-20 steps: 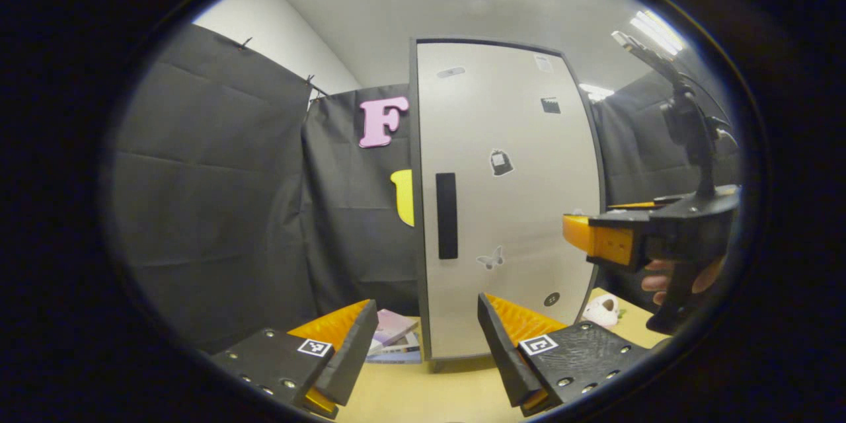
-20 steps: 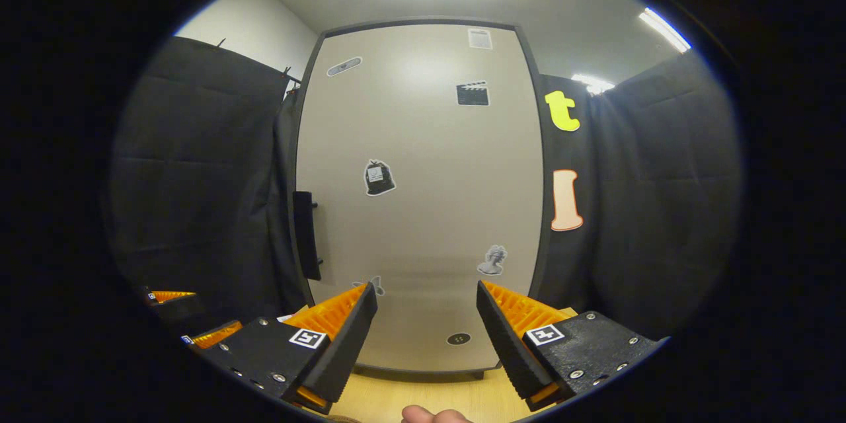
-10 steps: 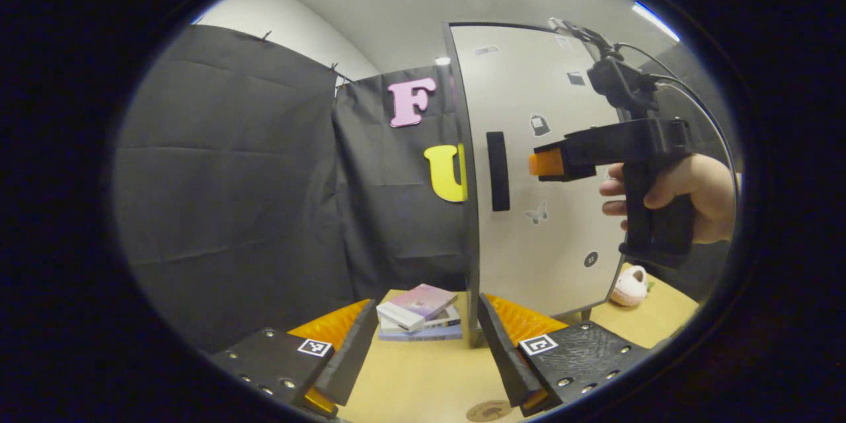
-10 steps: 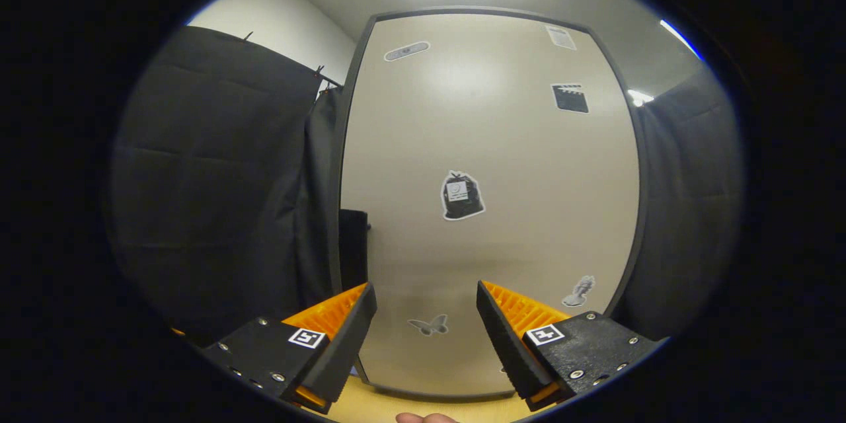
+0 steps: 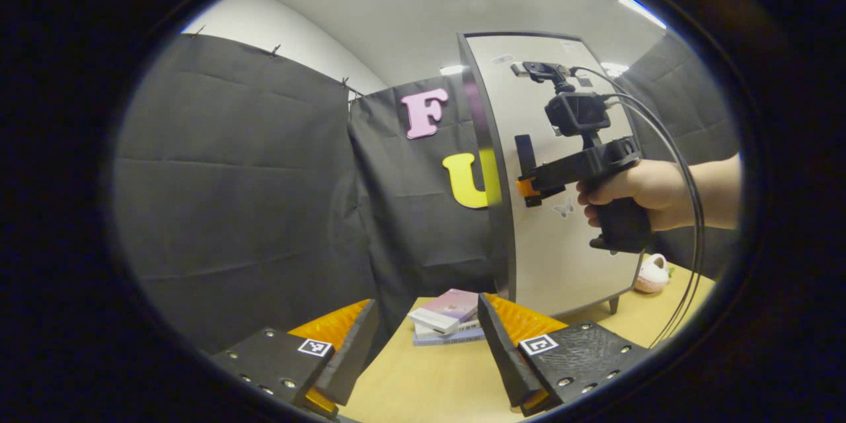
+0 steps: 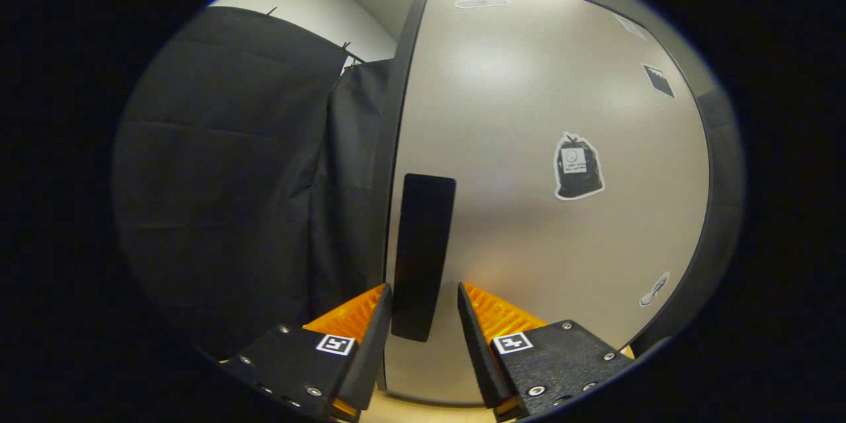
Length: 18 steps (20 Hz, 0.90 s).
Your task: Open the cabinet door with the right hand, grasp the bottle in the cabinet with the left hand and place it on the coaster, then close the cabinet door with the right hand.
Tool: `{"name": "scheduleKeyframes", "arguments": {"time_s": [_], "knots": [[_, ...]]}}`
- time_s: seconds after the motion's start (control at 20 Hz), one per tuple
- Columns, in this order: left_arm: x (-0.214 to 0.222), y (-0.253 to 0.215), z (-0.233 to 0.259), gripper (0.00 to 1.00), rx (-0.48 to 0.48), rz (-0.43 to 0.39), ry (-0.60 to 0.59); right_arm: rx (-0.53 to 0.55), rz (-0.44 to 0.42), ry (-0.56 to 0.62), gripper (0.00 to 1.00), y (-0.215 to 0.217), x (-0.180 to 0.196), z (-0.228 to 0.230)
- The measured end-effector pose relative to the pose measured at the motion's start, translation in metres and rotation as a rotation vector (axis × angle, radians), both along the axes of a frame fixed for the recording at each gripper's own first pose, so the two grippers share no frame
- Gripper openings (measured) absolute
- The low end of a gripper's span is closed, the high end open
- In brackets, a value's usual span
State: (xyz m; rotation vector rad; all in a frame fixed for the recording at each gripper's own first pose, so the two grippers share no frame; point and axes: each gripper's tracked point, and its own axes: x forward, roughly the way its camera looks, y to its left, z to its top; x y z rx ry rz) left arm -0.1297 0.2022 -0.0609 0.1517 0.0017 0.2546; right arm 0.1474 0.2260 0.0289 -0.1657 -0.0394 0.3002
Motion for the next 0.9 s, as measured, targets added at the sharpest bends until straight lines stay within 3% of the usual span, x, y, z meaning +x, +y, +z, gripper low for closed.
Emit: {"name": "scheduleKeyframes", "arguments": {"time_s": [0.05,0.1,0.25,0.4,0.6,0.9], "knots": [[-0.002,0.002,0.001,0.87,0.0,-0.001,-0.004,-0.015,-0.015,-0.005,0.53,0.001,0.003,-0.001],[-0.003,0.004,0.002,0.9,0.001,-0.001,-0.007,-0.005,-0.02,0.001,0.4,-0.001,0.0,0.0],[-0.003,0.004,0.002,0.9,0.003,-0.015,-0.011,0.081,0.008,0.046,0.33,-0.001,0.003,-0.001],[-0.004,0.002,0.002,0.9,0.0,-0.021,-0.009,0.06,0.036,0.044,0.24,-0.002,0.0,-0.002],[-0.004,-0.005,0.003,0.87,0.001,-0.042,-0.008,0.059,0.095,0.049,0.2,-0.002,-0.013,-0.002],[-0.002,-0.024,0.014,0.9,0.02,-0.083,-0.014,0.054,0.191,0.056,0.2,-0.007,-0.037,-0.002]]}}
